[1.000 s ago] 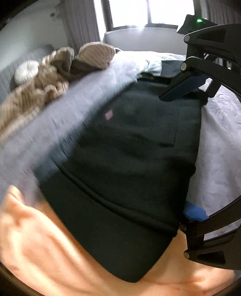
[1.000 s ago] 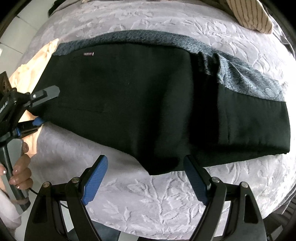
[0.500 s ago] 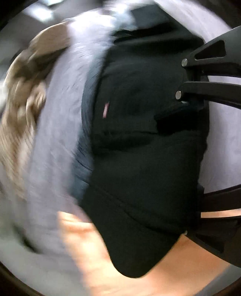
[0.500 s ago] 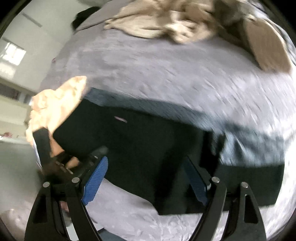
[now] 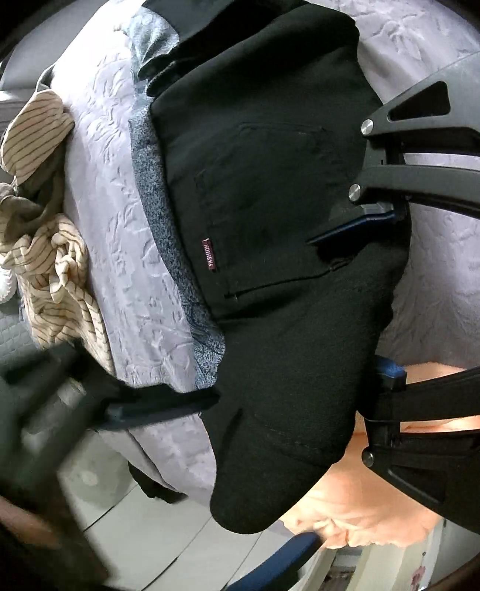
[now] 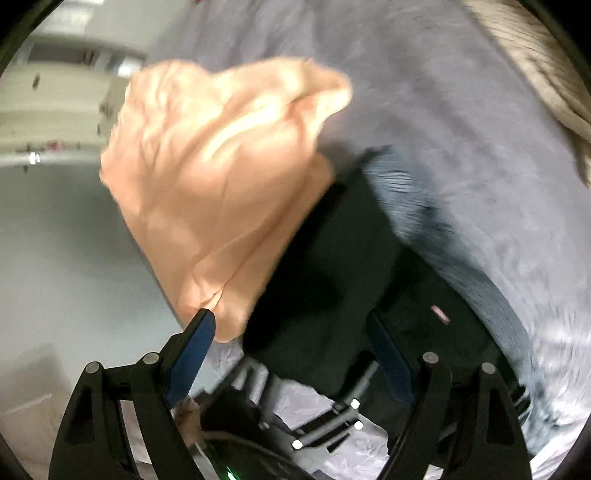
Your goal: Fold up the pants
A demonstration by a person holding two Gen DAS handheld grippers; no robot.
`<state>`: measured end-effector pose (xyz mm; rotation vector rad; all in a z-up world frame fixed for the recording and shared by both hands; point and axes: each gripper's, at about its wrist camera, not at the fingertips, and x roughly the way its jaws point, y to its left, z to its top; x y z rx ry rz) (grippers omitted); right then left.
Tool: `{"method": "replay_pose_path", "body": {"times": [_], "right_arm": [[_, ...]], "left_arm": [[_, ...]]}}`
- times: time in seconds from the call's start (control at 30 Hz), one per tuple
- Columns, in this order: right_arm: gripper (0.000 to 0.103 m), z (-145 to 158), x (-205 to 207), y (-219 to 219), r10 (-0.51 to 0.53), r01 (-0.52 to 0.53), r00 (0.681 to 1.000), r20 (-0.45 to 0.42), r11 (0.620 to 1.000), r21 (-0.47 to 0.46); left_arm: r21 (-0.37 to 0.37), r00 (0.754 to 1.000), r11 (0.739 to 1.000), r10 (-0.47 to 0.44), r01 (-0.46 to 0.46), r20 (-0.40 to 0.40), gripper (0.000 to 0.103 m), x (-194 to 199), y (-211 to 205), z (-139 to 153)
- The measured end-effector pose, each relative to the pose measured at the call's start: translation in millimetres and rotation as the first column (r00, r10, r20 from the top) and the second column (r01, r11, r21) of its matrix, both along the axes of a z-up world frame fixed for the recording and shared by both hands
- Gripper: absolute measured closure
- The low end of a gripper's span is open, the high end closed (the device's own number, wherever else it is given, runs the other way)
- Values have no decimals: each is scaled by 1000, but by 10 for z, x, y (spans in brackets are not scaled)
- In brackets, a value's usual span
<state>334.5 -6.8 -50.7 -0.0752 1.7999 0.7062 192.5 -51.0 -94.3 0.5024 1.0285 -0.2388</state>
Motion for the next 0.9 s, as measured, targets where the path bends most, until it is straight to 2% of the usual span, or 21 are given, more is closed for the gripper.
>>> {"method": "replay_pose_path", "body": {"times": [0.1, 0.13, 0.17, 0.2, 0.23, 0.27, 0.4, 0.5, 0.63, 0.73, 0.83, 0.9], "right_arm": [[17, -219, 28, 194, 66, -68, 997, -29, 992, -107], [20, -281, 31, 204, 73, -77, 997, -35, 987, -139], [31, -337, 29, 179, 74, -80, 996, -43, 984, -161], [70, -370, 30, 125, 61, -68, 997, -51, 984, -162], [79, -376, 45, 67, 36, -44, 998, -54, 987, -155], [82, -335, 60, -29, 3, -9, 999, -41, 992, -129], [84, 6, 15, -531, -108, 108, 994, 17, 994, 32], [84, 272, -66, -1000, -200, 190, 979, 39, 967, 170], [84, 638, -272, -1844, -368, 329, 929, 44, 875, 356], [84, 867, -533, -2587, -477, 402, 878, 42, 780, 480], [84, 988, -807, -3276, -556, 447, 830, 37, 704, 552], [84, 986, -992, -3648, -596, 469, 802, 41, 670, 575]], "left_arm": [[3, 1000, 1000, 5, -5, -2, 49, 2, -19, 24], [1, 1000, 1000, 7, -7, -6, 49, 11, -20, 34], [0, 1000, 1000, 5, -5, -14, 49, -15, -14, 45], [3, 1000, 1000, 4, -4, -26, 49, -17, -16, 51], [5, 1000, 1000, -4, 4, -19, 49, -40, -21, 78], [8, 1000, 1000, -20, 20, -5, 49, -69, -50, 134], [-1, 997, 998, -69, 69, 47, 49, -170, -250, 456], [-28, 992, 995, -96, 99, 87, 49, -222, -475, 737], [-44, 980, 987, -145, 152, 133, 49, -348, -921, 1089], [-53, 970, 978, -193, 203, 146, 49, -480, -1416, 1310], [-76, 960, 965, -240, 253, 144, 49, -641, -1888, 1393], [-60, 945, 951, -294, 305, 142, 49, -788, -2245, 1344]]}}
